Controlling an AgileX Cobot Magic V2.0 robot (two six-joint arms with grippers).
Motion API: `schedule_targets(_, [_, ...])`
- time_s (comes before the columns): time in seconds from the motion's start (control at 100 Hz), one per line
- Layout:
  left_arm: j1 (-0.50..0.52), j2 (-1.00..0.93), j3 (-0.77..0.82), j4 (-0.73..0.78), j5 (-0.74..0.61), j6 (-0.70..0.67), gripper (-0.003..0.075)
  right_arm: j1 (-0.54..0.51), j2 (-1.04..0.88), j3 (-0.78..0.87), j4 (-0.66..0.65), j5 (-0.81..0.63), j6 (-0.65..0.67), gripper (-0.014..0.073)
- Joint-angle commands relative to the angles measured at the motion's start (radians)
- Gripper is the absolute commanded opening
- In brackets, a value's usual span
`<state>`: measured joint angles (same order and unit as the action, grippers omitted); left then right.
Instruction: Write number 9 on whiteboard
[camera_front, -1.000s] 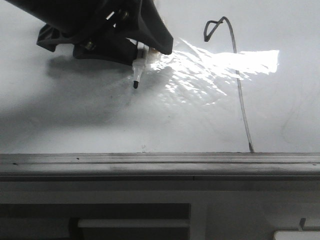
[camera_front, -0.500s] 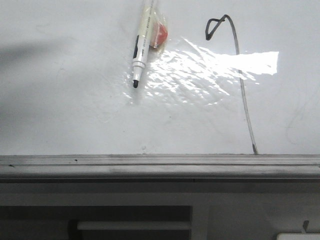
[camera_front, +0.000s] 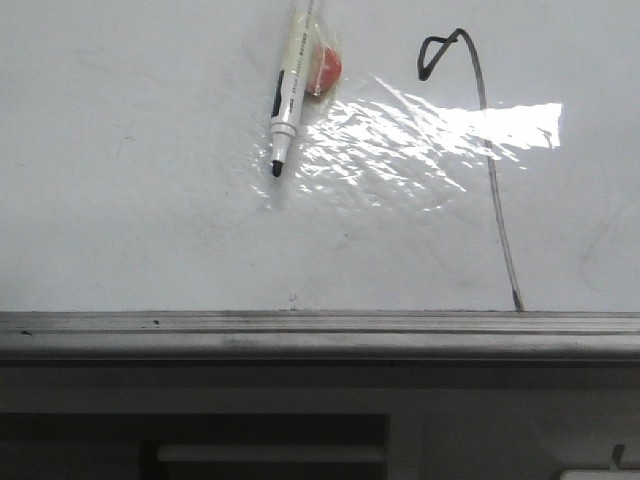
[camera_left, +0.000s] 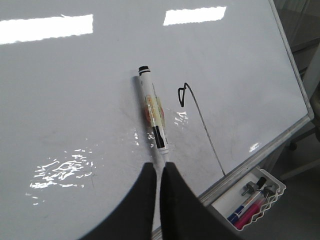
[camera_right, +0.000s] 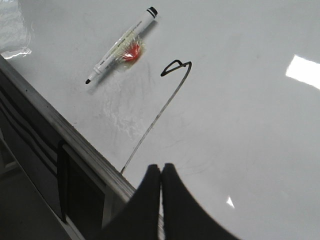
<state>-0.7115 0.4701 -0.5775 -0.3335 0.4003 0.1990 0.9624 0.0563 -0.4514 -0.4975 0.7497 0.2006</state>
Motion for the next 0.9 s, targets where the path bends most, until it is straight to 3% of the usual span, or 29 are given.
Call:
schedule_targets(0.0, [0.000,0.002,-0.013,-0.010,-0.071,0.000,-0.0020,-0.006,0.012,-0.021,-0.037,-0.054,0.004,-0.0062])
schedule_targets(0.46, [0.000,-0.018,0.025,-0.008,-0.064,0.000,-0.0020,-0.006,0.012,-0.021,-0.037,-0.054,0.004,-0.0062])
schedule_targets(0.57, [0.020,-0.063,0.078,0.137,-0.145,0.009,-0.0020,-0.006,0.012,-0.021,-0.037,-0.054,0.004,-0.0062])
schedule_targets(0.74, [0.173,-0.188,0.292,0.287,-0.400,0.009,-0.0020,-0.006,0.012,-0.021,-0.037,-0.054,0.004,-0.0062])
schedule_targets(0.89, [0.372,-0.332,0.470,0.289,-0.429,0.009,-0.0020,-0.006,0.012,-0.021,-0.037,-0.054,0.004,-0.0062])
